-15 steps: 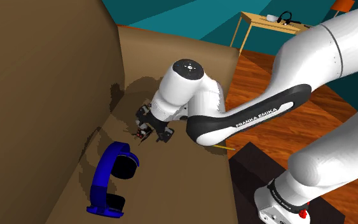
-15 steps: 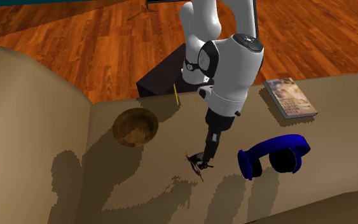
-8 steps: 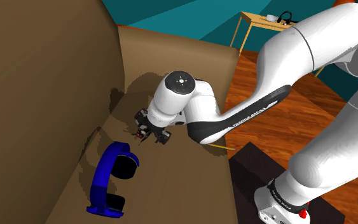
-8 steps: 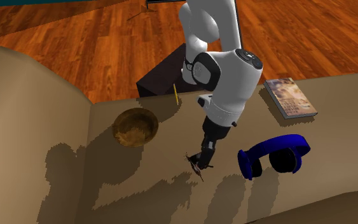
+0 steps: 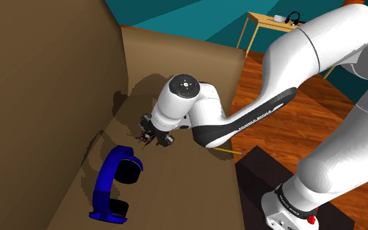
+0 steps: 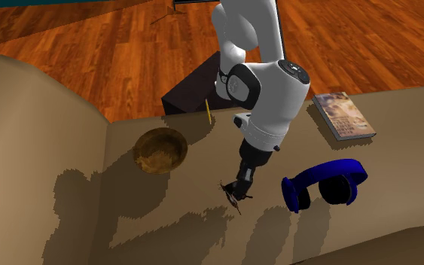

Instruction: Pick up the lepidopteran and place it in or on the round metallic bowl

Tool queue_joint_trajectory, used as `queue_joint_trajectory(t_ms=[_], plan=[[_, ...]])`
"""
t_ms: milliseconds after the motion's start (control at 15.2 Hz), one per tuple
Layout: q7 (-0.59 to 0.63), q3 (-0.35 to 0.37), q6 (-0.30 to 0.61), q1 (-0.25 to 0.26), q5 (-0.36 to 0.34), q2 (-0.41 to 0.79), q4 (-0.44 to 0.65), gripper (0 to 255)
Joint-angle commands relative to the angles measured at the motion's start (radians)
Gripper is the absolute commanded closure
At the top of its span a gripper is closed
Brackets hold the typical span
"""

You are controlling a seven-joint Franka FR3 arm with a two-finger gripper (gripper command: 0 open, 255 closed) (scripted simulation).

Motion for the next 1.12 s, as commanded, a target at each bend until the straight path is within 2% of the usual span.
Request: queue_joint_trajectory(t_ms=[0, 528, 1056], plan=[[0.000, 0.000, 0.000, 0.000, 0.000, 0.000, 0.000, 255], [0.000, 0.000, 0.000, 0.000, 0.000, 0.000, 0.000, 255], [-0.195, 0.083, -0.023, -0.080, 0.258, -0.143, 0.008, 255]])
